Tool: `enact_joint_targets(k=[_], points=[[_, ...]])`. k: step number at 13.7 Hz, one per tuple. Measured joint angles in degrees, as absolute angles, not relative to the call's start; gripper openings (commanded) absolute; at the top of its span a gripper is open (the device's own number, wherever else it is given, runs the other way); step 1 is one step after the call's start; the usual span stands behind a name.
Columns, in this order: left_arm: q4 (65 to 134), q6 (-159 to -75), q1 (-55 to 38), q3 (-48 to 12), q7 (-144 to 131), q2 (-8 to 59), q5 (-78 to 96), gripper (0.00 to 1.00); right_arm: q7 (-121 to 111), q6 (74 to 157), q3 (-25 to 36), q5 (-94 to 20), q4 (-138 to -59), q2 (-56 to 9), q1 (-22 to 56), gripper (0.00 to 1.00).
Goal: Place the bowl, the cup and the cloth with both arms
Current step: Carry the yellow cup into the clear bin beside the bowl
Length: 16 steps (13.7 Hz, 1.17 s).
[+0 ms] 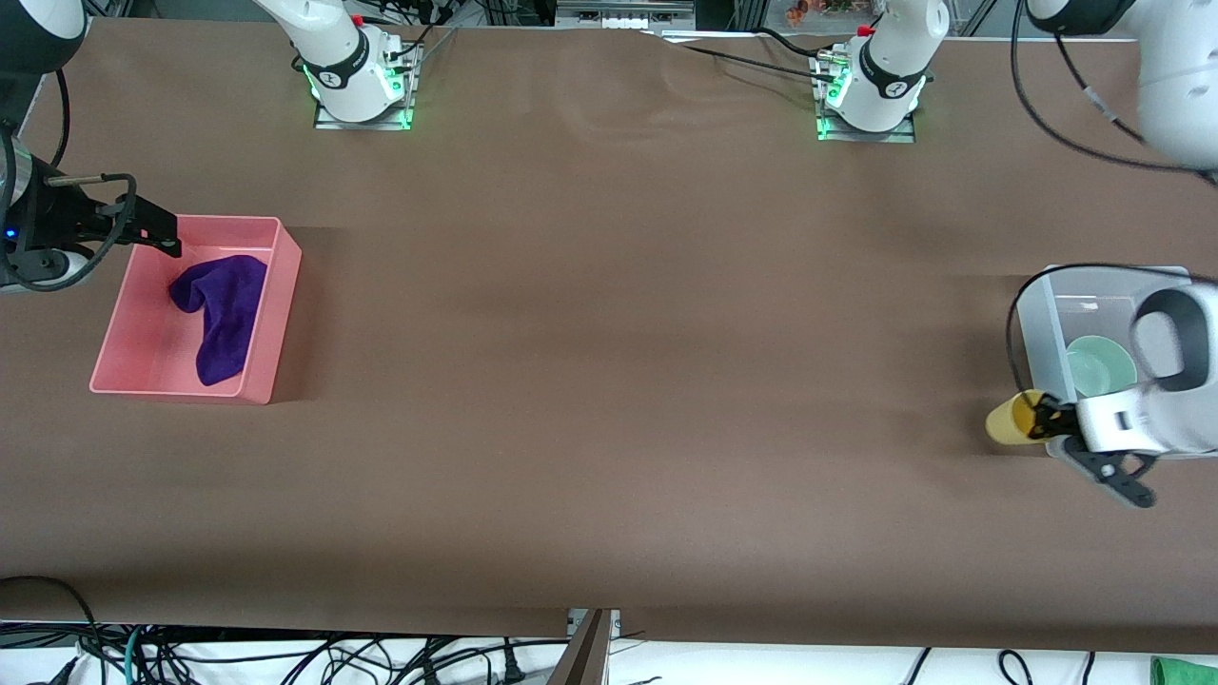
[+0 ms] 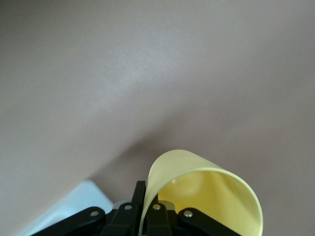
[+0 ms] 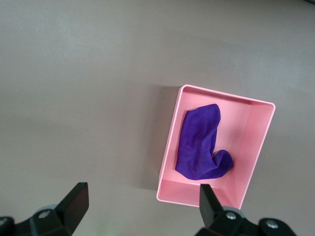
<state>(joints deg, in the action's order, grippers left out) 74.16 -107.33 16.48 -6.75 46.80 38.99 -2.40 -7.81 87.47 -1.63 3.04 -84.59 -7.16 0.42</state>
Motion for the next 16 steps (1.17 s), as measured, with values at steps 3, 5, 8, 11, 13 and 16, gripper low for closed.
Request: enact_joint_targets(k=[3, 5, 8, 11, 13, 16], points=[[71.1, -100.5, 19.7, -5.9, 48.6, 35.6, -3.2, 0.00, -7.8, 87.5, -1.6, 3.0, -84.6, -7.2, 0.4, 0.99], [70.6, -100.6, 23.6, -5.8, 53.5, 35.8, -4.4, 0.00, -7.8, 87.5, -1.6, 3.0, -84.6, -7.2, 0.4, 0.99], [70.6, -103.1, 27.9, -5.7, 57.5, 38.2, -4.5, 0.00, -7.8, 87.5, -1.6, 3.1, -84.6, -7.2, 0.4, 0.99], [70.6, -104.5, 28.7, -5.8, 60.1, 39.3, -4.5, 0.00, -7.8, 87.5, -1.6, 3.1, -84.6, -7.2, 0.4, 0.99], [70.4, -105.1, 29.1, -5.7, 60.2, 39.3, -4.5, 0.00, -7.8, 87.5, -1.6, 3.1, -84.6, -7.2, 0.4, 0.99], [70.4, -105.1, 30.1, -5.7, 60.6, 39.5, -4.5, 0.00, -7.8, 87.5, -1.6, 3.1, -84.6, -7.2, 0.4, 0.99]])
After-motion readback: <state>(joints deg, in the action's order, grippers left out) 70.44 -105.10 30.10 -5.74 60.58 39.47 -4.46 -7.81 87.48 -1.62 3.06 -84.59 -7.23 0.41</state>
